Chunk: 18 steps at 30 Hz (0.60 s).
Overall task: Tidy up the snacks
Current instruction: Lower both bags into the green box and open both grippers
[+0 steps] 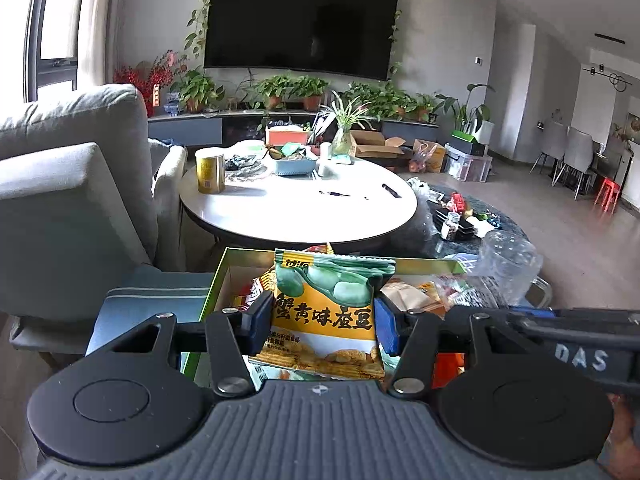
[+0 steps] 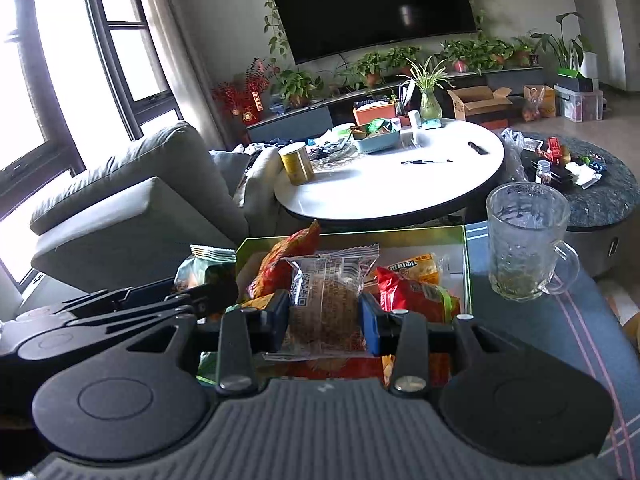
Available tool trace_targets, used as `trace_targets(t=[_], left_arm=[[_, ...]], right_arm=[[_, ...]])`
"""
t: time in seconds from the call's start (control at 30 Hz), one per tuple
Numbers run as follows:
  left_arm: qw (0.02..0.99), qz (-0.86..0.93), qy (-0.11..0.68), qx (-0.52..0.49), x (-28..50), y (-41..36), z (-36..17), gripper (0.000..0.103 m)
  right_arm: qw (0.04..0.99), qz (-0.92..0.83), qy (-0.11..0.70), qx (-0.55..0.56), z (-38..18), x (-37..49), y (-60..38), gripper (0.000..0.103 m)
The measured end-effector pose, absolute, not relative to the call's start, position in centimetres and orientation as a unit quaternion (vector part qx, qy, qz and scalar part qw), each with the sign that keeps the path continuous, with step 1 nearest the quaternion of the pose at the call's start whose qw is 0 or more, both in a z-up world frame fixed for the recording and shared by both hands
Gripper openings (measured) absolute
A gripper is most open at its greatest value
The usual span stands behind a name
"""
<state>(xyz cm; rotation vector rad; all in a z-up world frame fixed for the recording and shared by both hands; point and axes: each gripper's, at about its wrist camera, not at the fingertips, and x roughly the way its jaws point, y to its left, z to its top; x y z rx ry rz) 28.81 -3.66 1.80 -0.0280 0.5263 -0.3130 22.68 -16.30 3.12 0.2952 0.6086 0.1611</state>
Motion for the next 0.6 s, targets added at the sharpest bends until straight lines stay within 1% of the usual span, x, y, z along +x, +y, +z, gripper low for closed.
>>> trace_targets(t=[0.23, 0.3, 0.6], left_arm=[[0.953, -0.150, 0.263, -0.028, 30.8, -3.6, 0.5, 0.050], [0.953, -0.149, 0.263, -0.027, 31.0, -3.6, 0.3, 0.057], [0.955, -0.141, 0.259, -0.032, 29.9, -2.4, 1.0, 0.061]], right_arm=[[0.932, 0.083, 0.317, 0.155, 1.4, 23.7, -16.0, 0.084], [0.932, 0.078, 0.318, 0.159, 1.2, 23.7, -16.0, 0.084], [0.935, 0.073, 0.304, 0.167, 1.8, 22.8, -17.0, 0.085]])
